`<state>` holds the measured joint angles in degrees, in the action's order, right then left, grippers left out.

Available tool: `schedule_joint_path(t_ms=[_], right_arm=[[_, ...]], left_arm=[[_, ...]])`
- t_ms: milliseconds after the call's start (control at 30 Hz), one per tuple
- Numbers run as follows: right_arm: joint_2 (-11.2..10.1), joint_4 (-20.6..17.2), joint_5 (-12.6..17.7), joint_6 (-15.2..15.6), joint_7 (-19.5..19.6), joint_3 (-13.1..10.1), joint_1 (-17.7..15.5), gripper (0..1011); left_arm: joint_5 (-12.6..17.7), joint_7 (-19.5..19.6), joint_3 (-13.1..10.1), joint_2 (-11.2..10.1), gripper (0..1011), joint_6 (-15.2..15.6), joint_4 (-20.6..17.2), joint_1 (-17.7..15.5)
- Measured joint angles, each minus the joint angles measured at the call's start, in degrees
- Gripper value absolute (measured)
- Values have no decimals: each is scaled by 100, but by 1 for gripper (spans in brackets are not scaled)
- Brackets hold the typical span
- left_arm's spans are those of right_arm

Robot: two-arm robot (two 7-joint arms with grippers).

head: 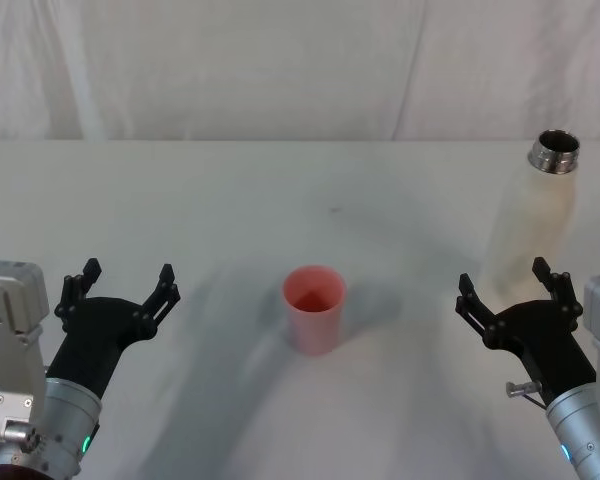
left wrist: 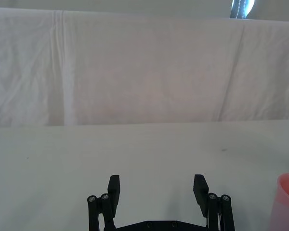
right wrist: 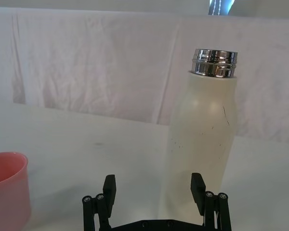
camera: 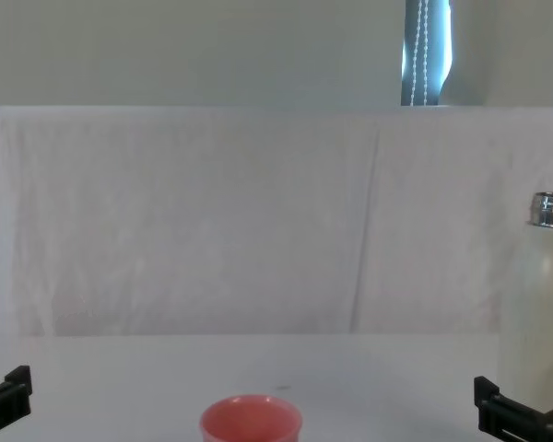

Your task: Grasp the thermos with one hand and pour water into the cup lid.

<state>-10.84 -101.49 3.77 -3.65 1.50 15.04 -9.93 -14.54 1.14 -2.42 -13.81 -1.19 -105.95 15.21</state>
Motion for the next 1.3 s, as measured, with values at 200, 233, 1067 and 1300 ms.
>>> schedule_joint_path(t_ms=[200,233,1067,1300], right_arm=[[0,0,0,0,0,0,0,1003],[0,0,0,0,0,0,0,1003],[0,0,0,0,0,0,0,1003],[0,0,0,0,0,0,0,1003]], left_arm=[[0,0,0,0,1001,0,0,0],[0,0,0,0,1001,0,0,0],[0,0,0,0,1001,0,0,0],[0,0,0,0,1001,0,0,0]])
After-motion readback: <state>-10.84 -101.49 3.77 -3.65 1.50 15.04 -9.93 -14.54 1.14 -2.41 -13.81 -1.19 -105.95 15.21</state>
